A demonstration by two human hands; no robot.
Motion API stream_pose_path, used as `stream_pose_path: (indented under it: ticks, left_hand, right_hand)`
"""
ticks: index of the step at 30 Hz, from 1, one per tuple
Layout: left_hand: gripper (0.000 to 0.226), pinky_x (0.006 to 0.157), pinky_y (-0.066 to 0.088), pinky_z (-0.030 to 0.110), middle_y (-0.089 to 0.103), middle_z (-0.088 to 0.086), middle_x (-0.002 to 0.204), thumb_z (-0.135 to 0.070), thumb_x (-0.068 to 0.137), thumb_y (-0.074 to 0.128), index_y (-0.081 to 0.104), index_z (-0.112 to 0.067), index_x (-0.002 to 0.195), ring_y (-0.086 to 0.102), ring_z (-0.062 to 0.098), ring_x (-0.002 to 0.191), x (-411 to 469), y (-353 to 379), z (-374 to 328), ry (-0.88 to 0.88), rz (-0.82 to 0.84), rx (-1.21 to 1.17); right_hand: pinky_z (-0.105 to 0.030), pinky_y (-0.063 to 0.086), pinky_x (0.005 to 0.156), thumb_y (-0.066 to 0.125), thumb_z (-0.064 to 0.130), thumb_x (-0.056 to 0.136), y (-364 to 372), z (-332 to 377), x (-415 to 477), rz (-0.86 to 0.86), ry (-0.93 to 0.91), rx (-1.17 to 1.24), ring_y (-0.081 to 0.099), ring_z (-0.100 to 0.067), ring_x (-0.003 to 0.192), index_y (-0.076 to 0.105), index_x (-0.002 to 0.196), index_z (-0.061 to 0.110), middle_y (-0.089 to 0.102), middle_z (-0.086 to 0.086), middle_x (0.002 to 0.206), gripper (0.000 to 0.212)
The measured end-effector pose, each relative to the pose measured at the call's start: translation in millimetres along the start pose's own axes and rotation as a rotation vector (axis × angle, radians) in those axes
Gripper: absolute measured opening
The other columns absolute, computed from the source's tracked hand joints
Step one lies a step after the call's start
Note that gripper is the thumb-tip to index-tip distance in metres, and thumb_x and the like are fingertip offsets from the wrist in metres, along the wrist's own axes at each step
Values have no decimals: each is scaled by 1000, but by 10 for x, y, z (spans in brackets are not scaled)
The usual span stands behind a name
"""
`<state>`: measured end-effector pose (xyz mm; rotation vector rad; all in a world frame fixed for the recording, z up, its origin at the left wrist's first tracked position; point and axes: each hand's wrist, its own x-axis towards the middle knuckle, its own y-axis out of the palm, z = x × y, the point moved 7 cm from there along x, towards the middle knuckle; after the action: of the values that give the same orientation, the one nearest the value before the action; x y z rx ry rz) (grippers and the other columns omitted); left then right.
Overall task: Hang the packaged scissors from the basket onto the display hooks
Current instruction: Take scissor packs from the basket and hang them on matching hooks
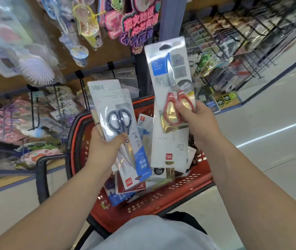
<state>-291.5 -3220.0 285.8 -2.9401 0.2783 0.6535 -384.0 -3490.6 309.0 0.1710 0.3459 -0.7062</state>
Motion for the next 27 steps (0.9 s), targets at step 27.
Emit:
stream_pose_path:
  ticks: [27]
  left_hand:
    - [45, 85, 63, 41, 79, 3, 119, 4, 91, 76, 69, -16, 130, 76, 25, 106, 62, -120, -100, -27, 62, -188]
  right_hand:
    - [-57, 61, 88, 79, 50, 86, 523, -491, -380, 240, 190, -254, 75, -40, 95, 69, 117, 8, 76, -17, 110, 53]
